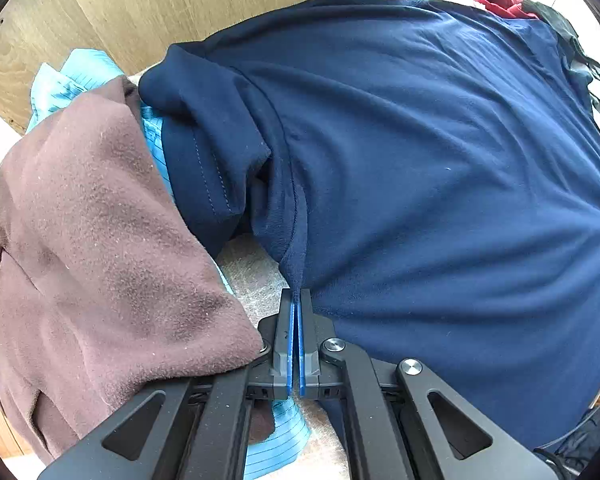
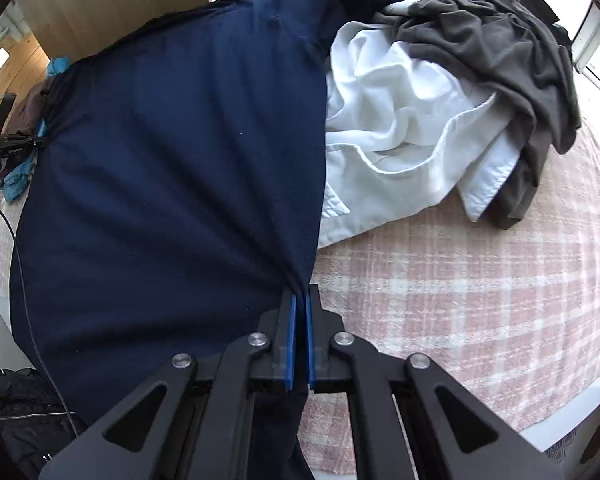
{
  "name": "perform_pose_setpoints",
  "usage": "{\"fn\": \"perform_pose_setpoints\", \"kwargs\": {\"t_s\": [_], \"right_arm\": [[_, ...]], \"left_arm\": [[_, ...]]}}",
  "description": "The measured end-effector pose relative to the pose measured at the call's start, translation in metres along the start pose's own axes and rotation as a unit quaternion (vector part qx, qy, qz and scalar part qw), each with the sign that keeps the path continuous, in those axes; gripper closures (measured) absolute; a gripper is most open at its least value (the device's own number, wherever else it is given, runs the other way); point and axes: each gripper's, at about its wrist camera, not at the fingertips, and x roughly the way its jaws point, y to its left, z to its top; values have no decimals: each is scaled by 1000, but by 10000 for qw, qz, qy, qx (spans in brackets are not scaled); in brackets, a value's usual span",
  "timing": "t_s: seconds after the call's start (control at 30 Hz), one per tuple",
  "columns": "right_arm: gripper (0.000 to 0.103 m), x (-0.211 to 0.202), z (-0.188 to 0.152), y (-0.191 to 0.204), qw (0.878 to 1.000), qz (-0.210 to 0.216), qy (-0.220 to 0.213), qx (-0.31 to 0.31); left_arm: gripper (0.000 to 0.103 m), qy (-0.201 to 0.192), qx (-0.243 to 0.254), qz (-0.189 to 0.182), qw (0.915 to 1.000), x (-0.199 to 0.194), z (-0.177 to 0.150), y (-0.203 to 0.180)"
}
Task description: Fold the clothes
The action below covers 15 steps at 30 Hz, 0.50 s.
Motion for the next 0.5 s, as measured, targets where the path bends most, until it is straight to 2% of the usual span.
{"fn": "perform_pose_setpoints", "kwargs": {"t_s": [0.1,0.17,0.27,0.37,0.4,0.43,0.5], "right_arm": [[97,5,6,12,9996,-169,97,-199],[92,0,11,9,9993,-222,282,-106],[88,-28,18,7,9990,-391,156,-146],[88,-53,34,21,9972,-639,-210,-323],[88,-60,41,26,9962,-697,-341,-389],[87,-65,48,34,9954,-695,-454,-472],[83,-59,70,61,9953,-249,-525,-778]], "left_arm": [[99,137,264,190,9994,0,-1,-15],[97,142,278,171,9994,-8,-2,-19],[95,-23,86,-40,10000,-34,-10,-17],[83,-292,-59,-287,9991,-70,-32,-15],[82,-341,-54,-381,9987,-76,-30,-7],[82,-372,-44,-468,9982,-80,-22,5],[82,-431,-11,-569,9975,-84,-11,35]]}}
